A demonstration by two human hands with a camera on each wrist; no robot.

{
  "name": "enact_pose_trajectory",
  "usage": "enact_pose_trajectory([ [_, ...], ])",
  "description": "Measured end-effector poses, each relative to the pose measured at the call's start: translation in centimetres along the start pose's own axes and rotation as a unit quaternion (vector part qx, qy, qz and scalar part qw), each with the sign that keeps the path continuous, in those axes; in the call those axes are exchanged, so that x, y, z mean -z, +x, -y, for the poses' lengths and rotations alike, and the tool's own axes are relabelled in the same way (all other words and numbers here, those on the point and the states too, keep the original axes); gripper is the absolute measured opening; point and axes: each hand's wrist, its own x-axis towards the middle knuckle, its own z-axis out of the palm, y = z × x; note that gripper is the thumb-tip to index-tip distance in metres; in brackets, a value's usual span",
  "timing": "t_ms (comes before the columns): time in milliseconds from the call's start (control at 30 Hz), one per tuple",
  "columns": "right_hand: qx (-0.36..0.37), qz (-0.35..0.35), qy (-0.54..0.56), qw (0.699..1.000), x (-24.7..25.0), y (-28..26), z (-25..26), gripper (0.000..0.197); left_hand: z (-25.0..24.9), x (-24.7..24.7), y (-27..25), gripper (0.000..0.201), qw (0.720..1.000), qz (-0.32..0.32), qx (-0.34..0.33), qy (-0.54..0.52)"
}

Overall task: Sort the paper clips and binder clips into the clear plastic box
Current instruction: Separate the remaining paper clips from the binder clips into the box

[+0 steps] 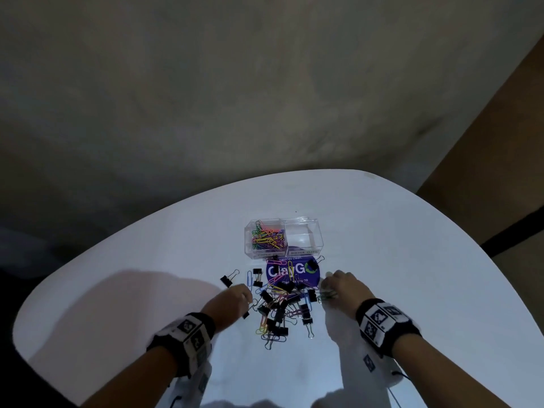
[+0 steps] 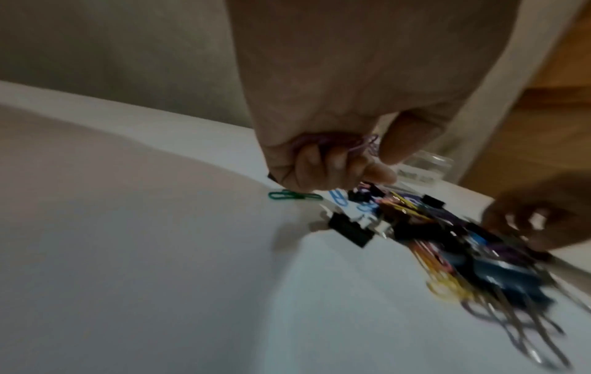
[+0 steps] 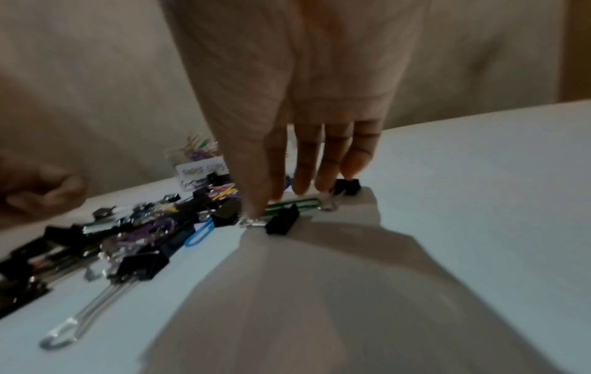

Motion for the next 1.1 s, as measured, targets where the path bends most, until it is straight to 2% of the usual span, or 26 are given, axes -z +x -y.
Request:
enact_pose_trajectory([
  [67, 0.008, 0.023, -0.047, 0.999, 0.1, 0.7, 0.7, 0.030, -0.5, -0.7, -1.3, 0.006, 0.997, 0.015, -0.008, 0.080],
  [200, -0.002, 0.030, -0.042, 0.999, 0.5, 1.6, 1.3, 0.025, -1.2, -3.1, -2.7, 0.048, 0.962, 0.018, -0.021, 0.271],
  [267, -0.003, 0.003, -0.017, 1.000, 1.0, 1.6, 1.4, 0.018, -1.8, -4.3, -2.5, 0.058, 0.947, 0.018, -0.015, 0.320],
  [333, -0.008, -0.029, 0.080, 0.996, 1.4, 1.1, 1.7, 0.006, -2.3, -5.0, -2.0, 0.051, 0.950, 0.002, 0.000, 0.312],
  [400, 0.003, -0.032, 0.177, 0.984, 1.4, 0.3, 2.7, 0.015, -2.6, -5.1, -1.5, 0.039, 0.958, -0.020, 0.014, 0.284],
  [467, 0.039, -0.010, 0.199, 0.979, 0.6, -0.7, 4.1, 0.018, -2.3, -4.6, -1.1, 0.033, 0.963, -0.037, 0.019, 0.265],
  [533, 0.119, 0.013, 0.140, 0.983, -0.7, -1.7, 5.4, 0.014, -1.6, -4.1, -0.7, 0.029, 0.964, -0.051, 0.018, 0.261],
  [633, 0.194, 0.052, -0.018, 0.979, -2.3, -2.0, 6.0, 0.042, -0.5, -3.5, -0.5, 0.032, 0.957, -0.066, 0.009, 0.282],
  [733, 0.244, 0.060, -0.087, 0.964, -3.4, -1.8, 6.6, 0.048, 0.4, -2.5, -0.6, 0.027, 0.965, -0.084, 0.029, 0.248],
  [800, 0.248, 0.059, -0.101, 0.962, -4.0, -1.6, 6.7, 0.047, 0.9, -1.7, -0.8, 0.022, 0.973, -0.090, 0.040, 0.210],
  [933, 0.210, 0.022, -0.036, 0.977, -3.6, -1.6, 5.6, 0.045, 1.6, -0.3, -1.3, 0.020, 0.977, -0.121, 0.044, 0.170],
  [1000, 0.160, -0.003, -0.025, 0.987, -2.8, -1.4, 4.7, 0.039, 1.3, -0.3, -1.7, 0.028, 0.978, -0.136, 0.000, 0.160],
  [1067, 0.131, -0.002, -0.044, 0.990, -2.4, -1.3, 4.1, 0.034, 0.5, -1.1, -1.7, 0.022, 0.958, -0.147, -0.130, 0.207],
  [1100, 0.128, 0.004, -0.054, 0.990, -2.5, -1.2, 4.0, 0.032, -0.1, -1.6, -1.8, 0.021, 0.943, -0.115, -0.185, 0.251],
])
